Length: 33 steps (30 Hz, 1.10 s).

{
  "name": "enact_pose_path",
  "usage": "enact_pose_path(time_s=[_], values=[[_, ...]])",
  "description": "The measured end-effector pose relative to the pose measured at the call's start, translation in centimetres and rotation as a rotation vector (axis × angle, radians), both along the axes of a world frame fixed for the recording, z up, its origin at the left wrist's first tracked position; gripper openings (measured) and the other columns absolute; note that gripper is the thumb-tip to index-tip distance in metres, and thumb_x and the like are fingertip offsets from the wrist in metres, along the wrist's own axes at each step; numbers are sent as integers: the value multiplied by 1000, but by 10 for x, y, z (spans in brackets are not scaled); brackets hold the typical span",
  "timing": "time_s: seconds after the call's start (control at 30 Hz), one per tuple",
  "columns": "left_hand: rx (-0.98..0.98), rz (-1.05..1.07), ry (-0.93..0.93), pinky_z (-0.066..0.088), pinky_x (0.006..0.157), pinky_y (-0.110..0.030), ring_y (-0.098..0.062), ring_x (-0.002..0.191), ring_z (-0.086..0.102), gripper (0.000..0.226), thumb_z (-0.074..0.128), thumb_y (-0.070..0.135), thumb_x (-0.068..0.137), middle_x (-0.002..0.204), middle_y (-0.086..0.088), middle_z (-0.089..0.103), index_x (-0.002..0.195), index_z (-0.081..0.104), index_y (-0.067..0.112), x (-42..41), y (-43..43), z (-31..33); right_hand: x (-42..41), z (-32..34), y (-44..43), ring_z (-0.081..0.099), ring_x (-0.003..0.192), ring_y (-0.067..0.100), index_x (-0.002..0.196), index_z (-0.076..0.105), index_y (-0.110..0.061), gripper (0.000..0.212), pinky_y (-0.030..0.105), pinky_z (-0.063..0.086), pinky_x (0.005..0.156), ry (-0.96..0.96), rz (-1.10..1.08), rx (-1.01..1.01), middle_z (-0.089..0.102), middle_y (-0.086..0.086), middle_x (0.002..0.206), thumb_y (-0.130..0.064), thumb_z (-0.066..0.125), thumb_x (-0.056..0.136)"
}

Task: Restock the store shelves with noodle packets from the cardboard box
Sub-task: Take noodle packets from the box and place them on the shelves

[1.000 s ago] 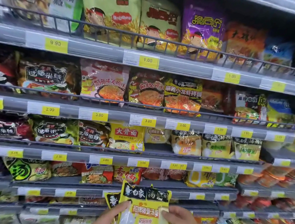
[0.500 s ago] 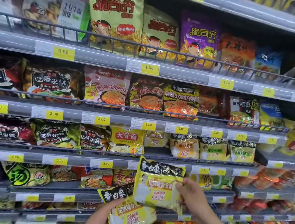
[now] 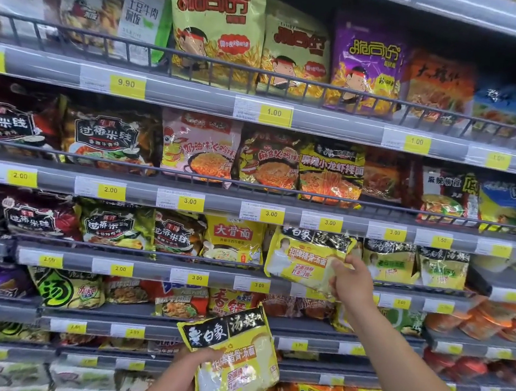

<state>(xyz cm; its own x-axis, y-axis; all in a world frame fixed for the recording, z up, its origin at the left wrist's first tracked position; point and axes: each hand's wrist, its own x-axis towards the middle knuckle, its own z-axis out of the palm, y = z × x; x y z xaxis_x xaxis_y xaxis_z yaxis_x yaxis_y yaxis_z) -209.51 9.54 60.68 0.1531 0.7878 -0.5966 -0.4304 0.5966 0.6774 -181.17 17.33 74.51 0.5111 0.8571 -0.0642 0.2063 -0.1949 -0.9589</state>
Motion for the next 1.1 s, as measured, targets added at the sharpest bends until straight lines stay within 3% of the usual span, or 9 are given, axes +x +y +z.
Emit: enact_pose_path(time_s=[0.2, 0.4, 0.5, 0.6, 0.73, 0.83, 0.9, 0.97, 1.1], values=[[37, 63, -35, 11, 122, -53, -25, 156, 0, 137, 95, 27, 58, 170, 1, -5, 162, 6, 19, 4, -13, 13, -3, -1, 56, 64, 65, 23, 110, 50, -19, 6, 32, 52, 50, -47, -22, 61, 67, 12, 93, -17, 49, 104], [102, 159, 43, 17, 123, -55, -31, 154, 13, 142, 97, 29, 56, 169, -6, 11, 161, 3, 16, 12, -21, 19, 0, -22, 96, 74, 75, 30, 73, 56, -15, 23, 50, 62, 71, -218, -30, -68, 74, 12, 78, -12, 58, 96], [139, 207, 37, 19, 123, -54, -31, 154, 14, 152, 100, 40, 47, 169, -5, 10, 162, 3, 17, 21, -22, 21, 2, -38, 99, 73, 76, 31, 91, 71, -4, 13, 48, 62, 73, -207, 18, -84, 75, 12, 79, -15, 63, 92], [163, 222, 65, 19, 123, -55, -29, 154, 17, 130, 89, 34, 65, 169, -3, 11, 162, 4, 20, 37, -21, 26, 5, -36, 95, 66, 83, 29, 92, 64, -6, 12, 33, 53, 76, -192, 115, -71, 69, 8, 85, -18, 67, 90], [186, 190, 8, 24, 121, -56, -29, 153, 19, 123, 87, 31, 71, 168, -1, 15, 162, 3, 24, 55, -7, 38, 17, -36, 61, 66, 99, 25, 113, 56, -19, 32, 46, 56, 85, -36, 221, 63, 65, 1, 109, -27, 73, 88], [181, 203, -30, 41, 110, -58, -35, 144, 38, 134, 97, 29, 60, 164, -4, 29, 161, 11, 27, 73, 10, 47, 31, -40, 12, 64, 78, 5, 114, 61, -25, 19, 24, 52, 68, -112, 412, -8, 65, -7, 104, -35, 62, 97], [135, 183, -54, 54, 87, -50, -37, 128, 53, 101, 82, 12, 79, 152, -4, 43, 159, 21, 24, 83, 22, 55, 37, -43, -17, 57, 59, 9, 109, 62, -28, 17, 15, 42, 54, -108, 580, -106, 62, -6, 80, -39, 57, 99], [140, 134, -41, 56, 75, -47, -37, 114, 61, 59, 53, -8, 91, 132, -8, 58, 146, 42, 12, 92, 37, 61, 42, -49, -27, 56, 63, 10, 119, 58, -29, 24, 16, 41, 59, -116, 671, -156, 63, -7, 79, -39, 57, 98], [254, 73, 80, 56, 90, -45, -28, 115, 63, 55, 48, -10, 95, 130, -7, 61, 143, 46, 18, 110, 64, 86, 49, -56, -19, 68, 82, 17, 136, 35, -40, 58, 32, 54, 79, -135, 623, -95, 65, -4, 106, -29, 70, 91]])
